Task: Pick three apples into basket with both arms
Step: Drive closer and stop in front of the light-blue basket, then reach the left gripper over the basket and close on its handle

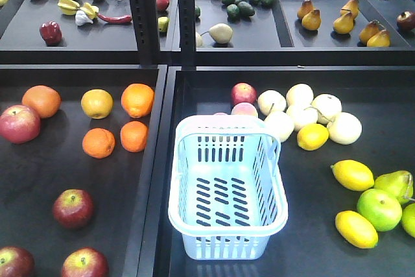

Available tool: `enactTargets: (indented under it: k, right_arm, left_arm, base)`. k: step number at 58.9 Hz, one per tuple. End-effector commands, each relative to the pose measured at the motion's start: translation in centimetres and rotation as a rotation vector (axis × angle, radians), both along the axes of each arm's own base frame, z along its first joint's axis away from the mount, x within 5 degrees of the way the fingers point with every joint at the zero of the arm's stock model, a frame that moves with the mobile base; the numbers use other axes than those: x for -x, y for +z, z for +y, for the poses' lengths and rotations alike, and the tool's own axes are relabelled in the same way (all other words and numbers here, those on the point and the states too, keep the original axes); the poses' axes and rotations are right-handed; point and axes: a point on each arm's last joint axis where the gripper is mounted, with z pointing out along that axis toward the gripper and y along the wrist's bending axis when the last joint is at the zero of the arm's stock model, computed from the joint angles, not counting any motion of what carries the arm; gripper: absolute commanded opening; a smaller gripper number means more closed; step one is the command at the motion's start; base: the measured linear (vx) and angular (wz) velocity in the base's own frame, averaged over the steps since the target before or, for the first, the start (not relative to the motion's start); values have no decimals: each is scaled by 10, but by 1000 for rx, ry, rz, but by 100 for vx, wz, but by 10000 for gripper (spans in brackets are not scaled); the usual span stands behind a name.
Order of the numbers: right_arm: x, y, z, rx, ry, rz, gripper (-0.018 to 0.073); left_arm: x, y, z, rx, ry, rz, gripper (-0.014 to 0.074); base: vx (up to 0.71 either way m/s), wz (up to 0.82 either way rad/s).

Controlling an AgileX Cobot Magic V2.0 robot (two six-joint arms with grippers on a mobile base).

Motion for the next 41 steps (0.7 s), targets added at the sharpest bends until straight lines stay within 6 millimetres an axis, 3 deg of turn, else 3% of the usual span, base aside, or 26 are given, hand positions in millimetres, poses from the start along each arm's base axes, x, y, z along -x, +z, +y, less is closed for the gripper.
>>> enactTargets:
  k: [1,12,18,29,35,41]
  right_arm:
    - [1,4,0,21,0,-73,-9]
    - [1,4,0,21,0,-73,-9]
    - [1,4,0,21,0,-73,-9]
    - [1,4,0,21,0,-73,-9]
    - [1,4,0,21,0,-73,-9]
    - [1,4,0,21,0,-73,-9]
  left_arm:
    - [-25,26,-8,-88,-93,22,-6]
    - [-81,45,-17,-134,-225,137,10]
    - [-110,50,-23,-151,-316,175,63]
    - [-155,57,-40,-144,-480,222,281]
    - [-179,54,-57,-197,-568,237,423]
    - [-198,48,-80,-271,-654,238,506]
  base:
    - [0,0]
    - [0,0]
    - [0,0]
    - [0,0]
    - [0,0]
    - [0,0]
